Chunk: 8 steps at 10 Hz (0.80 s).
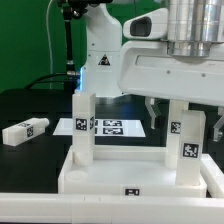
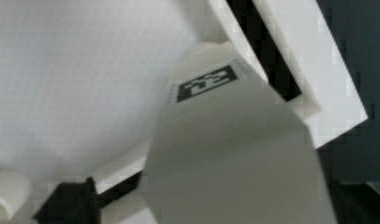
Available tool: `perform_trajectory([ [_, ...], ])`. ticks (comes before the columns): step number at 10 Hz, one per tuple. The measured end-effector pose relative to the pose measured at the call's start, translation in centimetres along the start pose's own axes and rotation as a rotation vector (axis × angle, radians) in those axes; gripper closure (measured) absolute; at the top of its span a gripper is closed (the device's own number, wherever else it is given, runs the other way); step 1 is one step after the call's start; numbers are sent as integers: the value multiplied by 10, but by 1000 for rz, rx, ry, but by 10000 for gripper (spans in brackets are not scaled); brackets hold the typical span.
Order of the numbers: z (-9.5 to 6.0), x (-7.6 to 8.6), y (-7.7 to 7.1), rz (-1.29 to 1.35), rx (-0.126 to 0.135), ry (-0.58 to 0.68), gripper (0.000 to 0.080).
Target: Assemble desk
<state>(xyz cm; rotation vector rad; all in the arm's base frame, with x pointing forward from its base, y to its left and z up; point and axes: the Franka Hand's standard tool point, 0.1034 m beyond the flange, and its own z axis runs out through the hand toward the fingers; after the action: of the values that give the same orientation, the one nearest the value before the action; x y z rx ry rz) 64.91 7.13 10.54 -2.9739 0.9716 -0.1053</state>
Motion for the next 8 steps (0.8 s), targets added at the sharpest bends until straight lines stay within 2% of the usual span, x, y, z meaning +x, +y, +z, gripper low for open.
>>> perform_trajectory([
  [1,-11,-2,3,-25,7,-1,153],
  [2,-27,-5,14,-60,19,-6,153],
  [3,-45,-2,34,-125,34,-6,153],
  [4,-53,10,64,-164,35,-6,150],
  [5,-51,19,81,-148,27,-6,150],
  [7,-49,15,74,-152,28,-7,150],
  [8,-49,16,76,-149,27,-7,150],
])
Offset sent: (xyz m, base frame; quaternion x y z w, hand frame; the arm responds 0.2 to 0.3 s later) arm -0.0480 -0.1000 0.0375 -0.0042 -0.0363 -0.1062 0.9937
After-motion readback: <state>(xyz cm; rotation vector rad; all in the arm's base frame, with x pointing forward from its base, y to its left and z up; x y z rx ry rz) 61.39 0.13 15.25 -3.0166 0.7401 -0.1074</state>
